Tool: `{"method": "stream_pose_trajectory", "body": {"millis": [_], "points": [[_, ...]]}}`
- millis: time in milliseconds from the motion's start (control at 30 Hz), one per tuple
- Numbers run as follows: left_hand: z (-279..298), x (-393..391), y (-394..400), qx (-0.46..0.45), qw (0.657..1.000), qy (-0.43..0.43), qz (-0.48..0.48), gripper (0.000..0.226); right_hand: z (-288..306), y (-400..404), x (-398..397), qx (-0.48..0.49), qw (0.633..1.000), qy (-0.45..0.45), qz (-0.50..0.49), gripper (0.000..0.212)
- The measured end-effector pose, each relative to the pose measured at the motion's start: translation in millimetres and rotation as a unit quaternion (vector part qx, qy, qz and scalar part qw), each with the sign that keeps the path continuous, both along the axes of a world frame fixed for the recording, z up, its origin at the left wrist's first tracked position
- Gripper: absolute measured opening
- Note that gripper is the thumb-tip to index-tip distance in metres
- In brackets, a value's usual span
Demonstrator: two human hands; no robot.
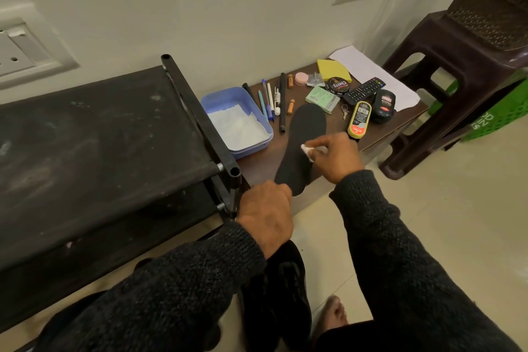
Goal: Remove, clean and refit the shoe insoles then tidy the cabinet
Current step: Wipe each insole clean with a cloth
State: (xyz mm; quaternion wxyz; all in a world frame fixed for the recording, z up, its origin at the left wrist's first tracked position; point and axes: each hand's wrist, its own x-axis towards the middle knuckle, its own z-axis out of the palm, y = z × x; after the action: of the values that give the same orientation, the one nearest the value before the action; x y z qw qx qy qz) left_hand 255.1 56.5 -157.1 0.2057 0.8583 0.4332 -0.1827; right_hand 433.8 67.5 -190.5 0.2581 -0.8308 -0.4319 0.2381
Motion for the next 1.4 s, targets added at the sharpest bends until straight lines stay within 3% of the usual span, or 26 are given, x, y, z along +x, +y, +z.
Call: {"method": "stream_pose_trajectory", "body": {"millis": [200, 367, 467, 600, 700, 767, 867, 1000, 1200, 1400], "points": [[-11, 4, -2, 0.017, 0.999, 0.022, -0.039, 0.048, -21, 1, -6, -0.111, 0.988, -0.093, 0.052, 0.026], [-16, 6, 0, 0.02, 0.998, 0.035, -0.053, 0.049, -24, -8, -30, -0.119, 0.986, -0.109, 0.03, 0.02], [-17, 6, 0, 0.031, 0.997, 0.032, -0.06, 0.049, -29, -13, -37, -0.104, 0.985, -0.113, 0.073, 0.017], [-15, 5, -1, 0.028, 0.997, 0.038, -0.059, 0.053, -19, -18, -41, -0.124, 0.982, -0.035, 0.138, 0.01], [-13, 4, -1, 0.056, 0.996, 0.037, -0.054, 0.05, 2, -16, -33, -0.137, 0.968, 0.167, 0.125, 0.013], [-12, 4, 0, 0.061, 0.997, 0.029, -0.04, 0.046, 12, -10, -22, -0.08, 0.973, 0.201, 0.079, 0.013], [-13, 6, 4, 0.057, 0.998, 0.014, -0.027, 0.05, 13, 16, -2, 0.038, 0.992, 0.124, -0.001, 0.016], [-17, 10, 6, 0.042, 0.999, -0.008, -0.031, 0.053, 1, 71, 17, 0.075, 0.996, 0.035, -0.022, 0.022], [-27, 10, 7, 0.046, 0.997, 0.018, -0.059, 0.049, -21, 125, 55, -0.032, 0.99, -0.129, -0.05, 0.037], [-30, 12, 8, 0.061, 0.995, 0.02, -0.074, 0.043, -24, 118, 42, -0.063, 0.977, -0.197, 0.059, 0.034]]}}
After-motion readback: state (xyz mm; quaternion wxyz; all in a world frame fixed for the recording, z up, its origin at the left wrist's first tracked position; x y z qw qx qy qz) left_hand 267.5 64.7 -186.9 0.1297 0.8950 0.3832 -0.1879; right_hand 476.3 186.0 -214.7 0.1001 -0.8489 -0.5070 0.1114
